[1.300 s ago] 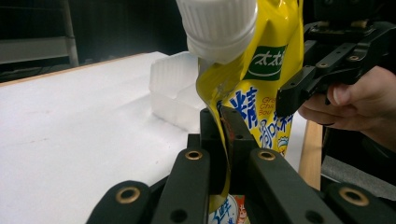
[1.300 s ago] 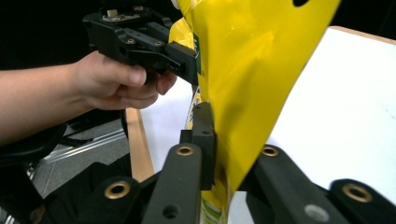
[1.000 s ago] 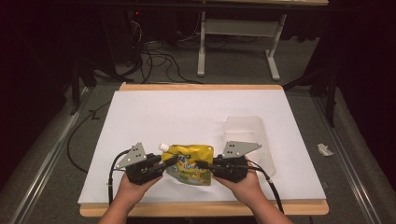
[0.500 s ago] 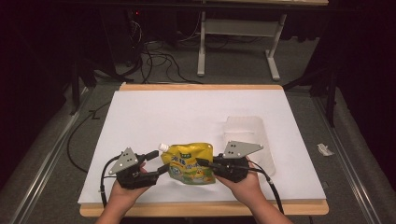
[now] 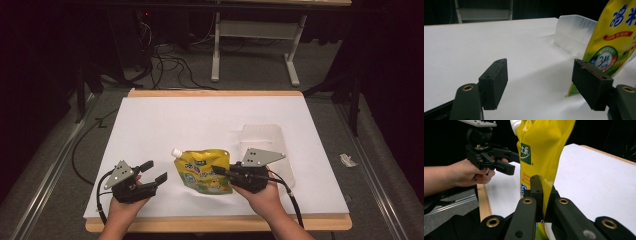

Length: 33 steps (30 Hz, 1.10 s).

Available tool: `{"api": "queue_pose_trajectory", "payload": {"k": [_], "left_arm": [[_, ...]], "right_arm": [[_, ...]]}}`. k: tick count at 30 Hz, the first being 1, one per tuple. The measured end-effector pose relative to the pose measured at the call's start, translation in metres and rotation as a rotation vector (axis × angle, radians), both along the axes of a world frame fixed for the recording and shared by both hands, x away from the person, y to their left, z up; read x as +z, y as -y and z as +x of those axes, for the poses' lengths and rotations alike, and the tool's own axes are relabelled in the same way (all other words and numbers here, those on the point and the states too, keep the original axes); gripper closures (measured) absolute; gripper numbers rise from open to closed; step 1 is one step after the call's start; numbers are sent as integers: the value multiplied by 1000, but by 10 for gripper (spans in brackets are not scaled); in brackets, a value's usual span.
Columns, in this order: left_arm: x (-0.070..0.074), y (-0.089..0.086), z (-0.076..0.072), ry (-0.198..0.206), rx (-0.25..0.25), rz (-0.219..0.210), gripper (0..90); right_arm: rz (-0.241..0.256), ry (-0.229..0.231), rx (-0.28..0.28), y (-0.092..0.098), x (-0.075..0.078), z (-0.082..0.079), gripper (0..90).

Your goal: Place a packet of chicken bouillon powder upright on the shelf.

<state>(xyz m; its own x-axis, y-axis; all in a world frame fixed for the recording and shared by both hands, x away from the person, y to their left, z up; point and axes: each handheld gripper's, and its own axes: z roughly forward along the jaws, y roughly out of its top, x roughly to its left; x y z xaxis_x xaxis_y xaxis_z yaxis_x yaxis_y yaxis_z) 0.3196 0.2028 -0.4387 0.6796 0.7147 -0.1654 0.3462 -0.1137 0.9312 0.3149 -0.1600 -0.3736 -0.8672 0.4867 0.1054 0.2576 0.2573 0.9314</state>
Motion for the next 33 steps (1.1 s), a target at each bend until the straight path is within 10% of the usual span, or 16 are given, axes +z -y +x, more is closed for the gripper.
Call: {"api": "queue_pose_trajectory", "payload": {"k": [9, 33], "left_arm": [[-2, 2, 2, -6, 70, 131, 227], [-7, 5, 6, -17, 45, 109, 226]], "right_arm": [[17, 2, -18, 2, 3, 5, 900], [97, 71, -19, 20, 27, 1, 900]]}}
